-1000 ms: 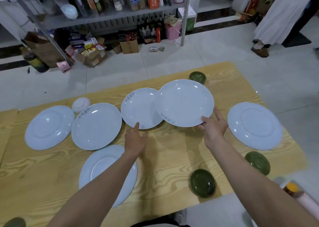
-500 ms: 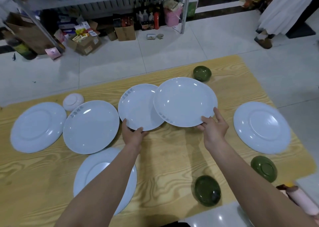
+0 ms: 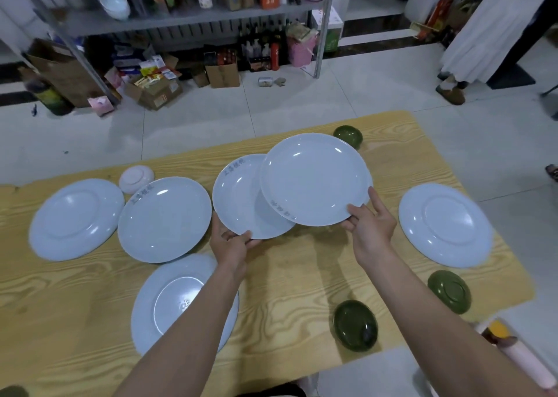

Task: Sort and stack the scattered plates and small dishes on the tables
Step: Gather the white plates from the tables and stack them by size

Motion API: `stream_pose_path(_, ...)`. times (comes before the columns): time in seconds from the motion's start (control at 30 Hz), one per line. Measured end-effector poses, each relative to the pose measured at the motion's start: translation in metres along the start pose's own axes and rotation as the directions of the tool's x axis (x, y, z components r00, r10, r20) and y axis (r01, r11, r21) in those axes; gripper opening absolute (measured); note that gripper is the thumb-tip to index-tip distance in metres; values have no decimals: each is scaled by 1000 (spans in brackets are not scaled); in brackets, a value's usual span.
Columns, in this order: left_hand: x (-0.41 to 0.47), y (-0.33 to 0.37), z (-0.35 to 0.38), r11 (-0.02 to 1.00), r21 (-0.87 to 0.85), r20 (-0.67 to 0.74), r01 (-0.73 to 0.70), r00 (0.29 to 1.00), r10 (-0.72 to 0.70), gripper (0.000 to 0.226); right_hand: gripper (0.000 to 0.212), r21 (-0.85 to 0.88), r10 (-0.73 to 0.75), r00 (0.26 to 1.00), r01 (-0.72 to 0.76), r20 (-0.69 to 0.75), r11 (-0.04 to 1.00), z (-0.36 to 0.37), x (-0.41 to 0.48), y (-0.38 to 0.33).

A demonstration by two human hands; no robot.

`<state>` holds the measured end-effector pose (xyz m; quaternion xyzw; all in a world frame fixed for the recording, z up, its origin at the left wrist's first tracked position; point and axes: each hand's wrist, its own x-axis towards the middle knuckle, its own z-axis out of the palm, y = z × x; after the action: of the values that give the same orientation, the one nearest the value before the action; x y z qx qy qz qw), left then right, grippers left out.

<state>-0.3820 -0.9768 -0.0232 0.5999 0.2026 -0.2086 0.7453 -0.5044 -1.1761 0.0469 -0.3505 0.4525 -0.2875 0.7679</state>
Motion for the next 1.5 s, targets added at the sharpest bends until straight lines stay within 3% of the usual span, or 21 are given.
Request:
stream_pose_path(0.23, -52, 15, -30, 989, -126, -17, -78, 997, 76, 102, 73, 47, -19, 995, 14, 94, 999, -7, -48, -5)
stream_pose_path(0.7, -145, 52, -142, 949, -183, -96, -258, 965, 244, 100, 71, 65, -29, 936, 7, 350, 998, 26, -160, 28)
stream_pose_path(1.17, -218, 104, -342, 862, -259, -168, -436, 899, 404, 99, 70, 134, -129, 881, 75, 456, 988, 85, -346, 108)
stream_pose_path(1.5, -242, 125, -472, 823, -281, -207, -494, 868, 451, 100, 69, 128, -112, 889, 61, 443, 990, 131, -447, 186)
